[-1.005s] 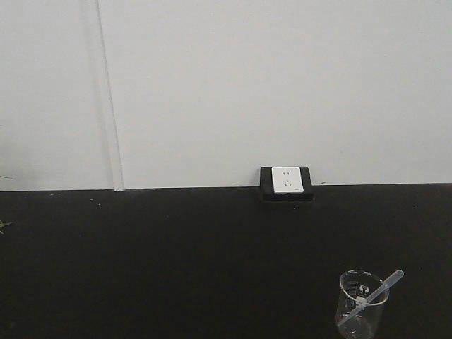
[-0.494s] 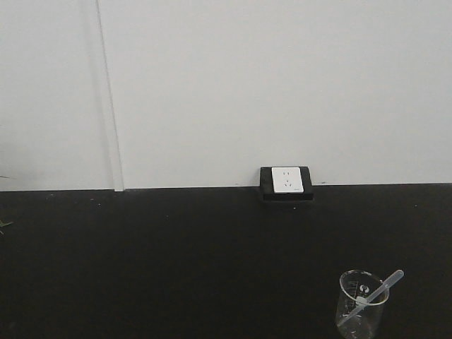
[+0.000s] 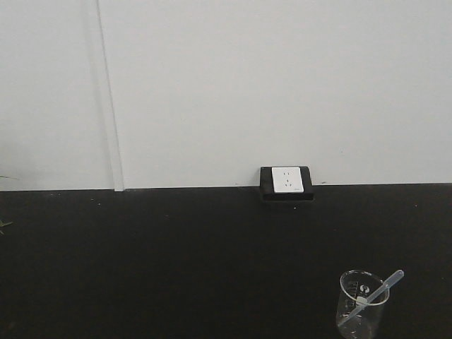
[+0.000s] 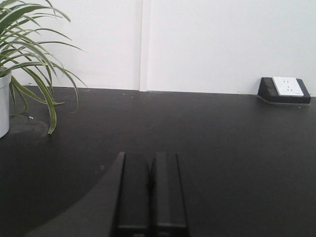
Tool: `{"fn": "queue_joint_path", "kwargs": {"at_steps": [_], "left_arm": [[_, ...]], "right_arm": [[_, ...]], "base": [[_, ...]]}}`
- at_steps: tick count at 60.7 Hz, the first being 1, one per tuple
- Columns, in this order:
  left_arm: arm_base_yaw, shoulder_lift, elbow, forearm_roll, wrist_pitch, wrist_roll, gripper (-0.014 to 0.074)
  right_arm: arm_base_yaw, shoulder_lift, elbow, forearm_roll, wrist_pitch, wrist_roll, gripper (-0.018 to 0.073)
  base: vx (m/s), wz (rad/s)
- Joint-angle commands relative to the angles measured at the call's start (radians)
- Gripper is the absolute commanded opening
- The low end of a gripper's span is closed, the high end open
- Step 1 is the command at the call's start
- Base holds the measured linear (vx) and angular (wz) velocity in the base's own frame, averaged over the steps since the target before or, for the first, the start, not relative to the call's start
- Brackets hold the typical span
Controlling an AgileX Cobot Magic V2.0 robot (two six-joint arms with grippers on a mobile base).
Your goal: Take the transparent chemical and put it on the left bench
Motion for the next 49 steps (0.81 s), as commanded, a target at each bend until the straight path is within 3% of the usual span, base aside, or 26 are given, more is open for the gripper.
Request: {"fn": "queue_joint_path", "kwargs": {"at_steps": [1, 9, 19, 32, 40, 49], "left_arm": [[-0.002, -0.019, 0.016, -0.001, -0.078, -0.008, -0.0003], [-0.002, -0.019, 0.016, -0.001, -0.078, -0.008, -0.0003], [-0.002, -0.019, 0.016, -0.001, -0.078, -0.008, -0.0003], [-0.002, -0.019, 0.016, -0.001, -0.078, -0.008, -0.0003], [-0.002, -0.019, 0.016, -0.001, -0.078, -0.008, -0.0003], [-0.002, -0.019, 0.016, -0.001, -0.078, -0.008, -0.0003]], "right_arm": [[0.0, 0.017, -0.062, -0.009, -0.081, 0.016, -0.0008], [0.0, 0.14, -0.221, -0.057, 0.043, -0.023, -0.0008], [-0.005, 0.343, -0.313, -0.135, 0.046, -0.074, -0.0002], [-0.005, 0.56, -0.35, -0.13, -0.027, -0.074, 0.0033], [-0.005, 0.657, -0.35, -0.129, -0.124, -0.032, 0.011], [-0.005, 0.775, -0.35, -0.13, -0.241, -0.007, 0.0265]], "base": [[0.0, 0.0], [0.0, 0.0], [0.0, 0.0], [0.0, 0.0], [0.0, 0.0], [0.0, 0.0]]}}
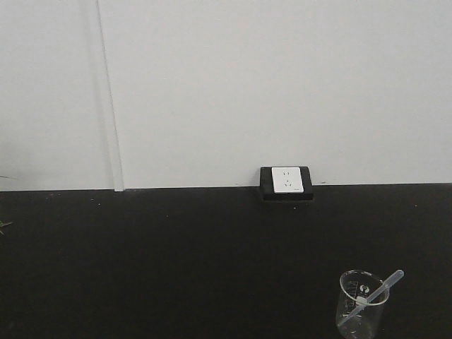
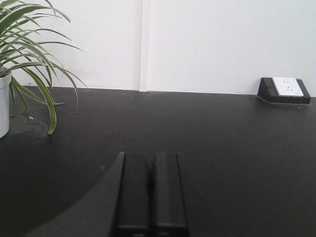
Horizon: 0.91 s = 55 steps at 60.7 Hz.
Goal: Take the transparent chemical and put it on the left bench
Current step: 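Close the right gripper on the pipette's bulb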
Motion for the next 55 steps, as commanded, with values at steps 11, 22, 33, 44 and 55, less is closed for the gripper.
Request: {"fn": "queue_joint_path", "kwargs": {"at_steps": [11, 22, 33, 44, 55], "left_arm": [[-0.002, -0.019, 0.016, -0.001, -0.078, -0.008, -0.0003], [-0.002, -0.019, 0.016, -0.001, -0.078, -0.008, -0.0003], [-0.002, -0.019, 0.016, -0.001, -0.078, -0.008, -0.0003], [-0.002, -0.019, 0.016, -0.001, -0.078, -0.008, -0.0003], [-0.002, -0.019, 0.016, -0.001, -0.078, -0.008, -0.0003]], "right_arm": [[-0.005, 0.237, -0.037, -0.008, -0.351, 0.009, 0.0417], [-0.005, 0.433, -0.037, 0.057, -0.562, 0.05, 0.0458], [-0.005, 0.637, -0.059, 0.182, -0.784, 0.055, 0.0458], [-0.005, 0.799, -0.161, 0.163, -0.816, 0.079, 0.0458], [-0.005, 0.921, -0.255, 0.164, -0.817, 0.118, 0.0458]], "base": [[0.0, 0.0], [0.0, 0.0], [0.0, 0.0], [0.0, 0.0], [0.0, 0.0]]}}
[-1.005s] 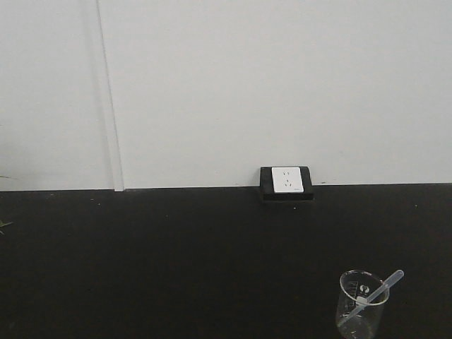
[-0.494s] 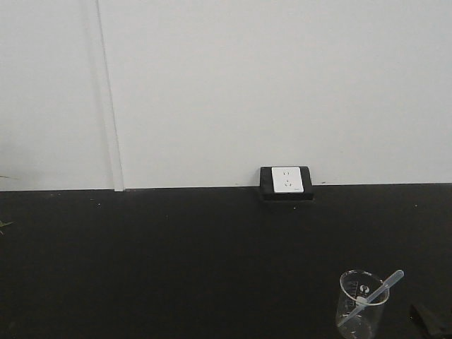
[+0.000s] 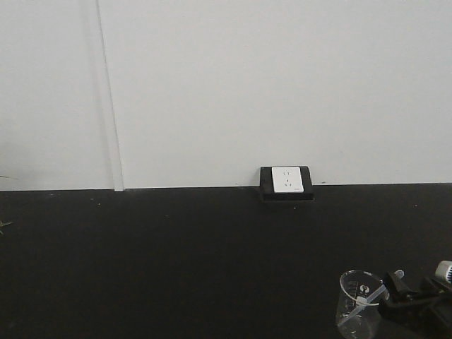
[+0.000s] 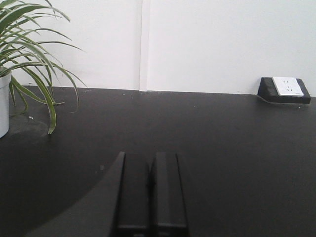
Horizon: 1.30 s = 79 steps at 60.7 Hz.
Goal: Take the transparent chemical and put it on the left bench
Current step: 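Close the right gripper on the pipette's bulb, then lift the pipette up out of the beaker with the right gripper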
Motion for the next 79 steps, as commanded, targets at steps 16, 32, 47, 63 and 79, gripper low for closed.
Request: {"fn": "queue_joint_path", "kwargs": {"at_steps": [16, 32, 47, 63, 79], "left_arm": [[-0.002, -0.019, 0.016, -0.001, -0.078, -0.008, -0.0003], [-0.002, -0.019, 0.016, -0.001, -0.078, -0.008, -0.0003], [-0.002, -0.019, 0.016, -0.001, -0.078, -0.008, -0.0003], [-0.002, -0.019, 0.016, -0.001, -0.078, -0.008, -0.0003], [-0.002, -0.019, 0.016, -0.001, -0.078, -0.008, -0.0003]], "right_arm": [[-0.005, 0.127, -0.15, 0.002, -0.099, 0.023, 0.0458], [-0.005, 0.167, -0.164, 0.006, -0.104, 0.022, 0.0366], [-0.005, 0.172, -0.164, 0.013, -0.14, 0.019, 0.0146], [-0.005, 0.153, -0.162, -0.056, -0.193, 0.019, -0.0011], [-0.004, -0.062, -0.158, -0.343, -0.011, 0.098, -0.0004]], "base": [[0.0, 0.0], [0.0, 0.0], [0.0, 0.0], [0.0, 0.0], [0.0, 0.0]]}}
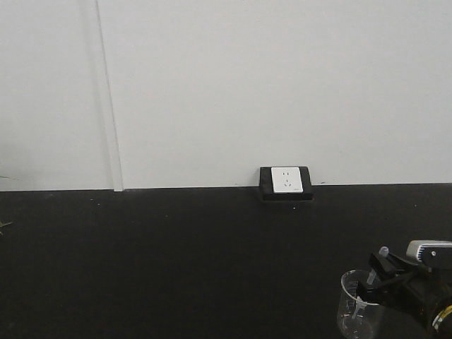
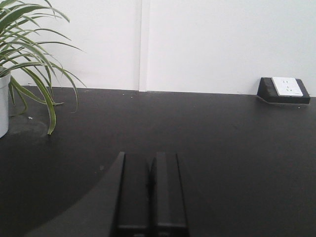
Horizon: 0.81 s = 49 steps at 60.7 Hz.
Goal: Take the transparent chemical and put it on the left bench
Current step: 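Lift the pipette up out of the beaker with the right gripper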
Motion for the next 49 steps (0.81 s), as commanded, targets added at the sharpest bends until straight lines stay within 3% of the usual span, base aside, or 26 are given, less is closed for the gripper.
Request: {"fn": "queue_joint_path", "kwargs": {"at_steps": [1, 8, 19, 34, 42, 49], "left_arm": [[-0.002, -0.019, 0.016, -0.001, -0.078, -0.008, -0.0003], [-0.002, -0.019, 0.016, -0.001, -0.078, -0.008, -0.0003], [-0.002, -0.019, 0.016, -0.001, -0.078, -0.008, -0.0003], [-0.002, -0.019, 0.016, -0.001, -0.078, -0.008, -0.0003], [-0.002, -0.019, 0.016, -0.001, -0.078, -0.008, -0.0003], [-0.002, -0.019, 0.016, -0.001, -0.078, -0.008, -0.0003]], "right_arm": [[-0.004, -0.147, -0.02, -0.153, 0.002, 0.056, -0.0004], [-0.004, -0.307, -0.02, -0.376, 0.083, 0.222, -0.0004], [-0.004, -0.567, -0.02, -0.783, 0.256, 0.574, -0.0003], [-0.004, -0.813, -0.02, -1.202, 0.276, 0.965, -0.0003], [-0.004, -0.89, -0.01, -1.346, 0.272, 1.113, -0.0003], [-0.004, -0.97, 0.091, -1.315, 0.244, 1.133, -0.0003]], "base": [[0.0, 0.0], [0.0, 0.0], [0.0, 0.0], [0.0, 0.0], [0.0, 0.0], [0.0, 0.0]]}}
